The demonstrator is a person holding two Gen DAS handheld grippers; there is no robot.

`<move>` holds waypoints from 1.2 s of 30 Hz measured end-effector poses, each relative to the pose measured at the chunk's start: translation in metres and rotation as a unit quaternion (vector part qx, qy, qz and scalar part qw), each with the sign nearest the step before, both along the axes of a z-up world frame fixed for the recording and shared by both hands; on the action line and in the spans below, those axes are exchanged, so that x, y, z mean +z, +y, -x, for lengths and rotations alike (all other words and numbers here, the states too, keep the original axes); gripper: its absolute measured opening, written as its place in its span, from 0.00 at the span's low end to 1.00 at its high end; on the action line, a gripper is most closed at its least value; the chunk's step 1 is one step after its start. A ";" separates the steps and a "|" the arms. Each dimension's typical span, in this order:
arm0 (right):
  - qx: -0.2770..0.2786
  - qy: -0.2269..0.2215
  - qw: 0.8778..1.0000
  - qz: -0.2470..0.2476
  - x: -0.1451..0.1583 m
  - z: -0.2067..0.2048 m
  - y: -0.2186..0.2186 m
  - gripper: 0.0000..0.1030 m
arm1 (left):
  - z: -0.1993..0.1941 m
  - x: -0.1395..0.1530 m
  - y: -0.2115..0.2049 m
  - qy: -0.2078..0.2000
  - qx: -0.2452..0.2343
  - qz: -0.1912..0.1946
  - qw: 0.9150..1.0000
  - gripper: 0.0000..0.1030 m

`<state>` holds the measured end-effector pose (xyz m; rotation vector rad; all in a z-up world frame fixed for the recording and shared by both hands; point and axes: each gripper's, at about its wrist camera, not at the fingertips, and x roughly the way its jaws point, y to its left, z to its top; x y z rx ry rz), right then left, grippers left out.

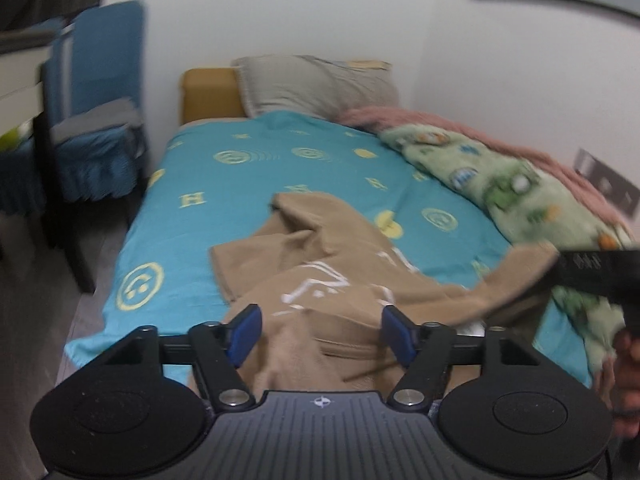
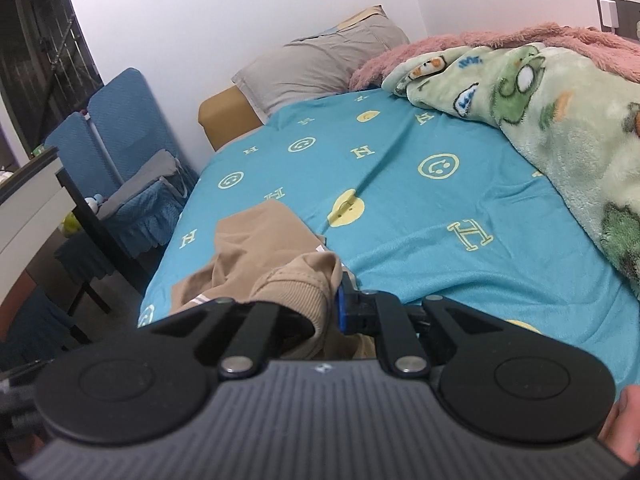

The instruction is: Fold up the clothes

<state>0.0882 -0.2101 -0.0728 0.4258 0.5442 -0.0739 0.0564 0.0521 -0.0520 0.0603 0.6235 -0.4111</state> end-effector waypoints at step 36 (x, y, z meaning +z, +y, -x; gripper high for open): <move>-0.079 0.060 0.994 0.053 -0.022 -0.012 -0.023 0.69 | 0.000 0.029 0.038 -0.021 0.270 0.046 0.961 0.82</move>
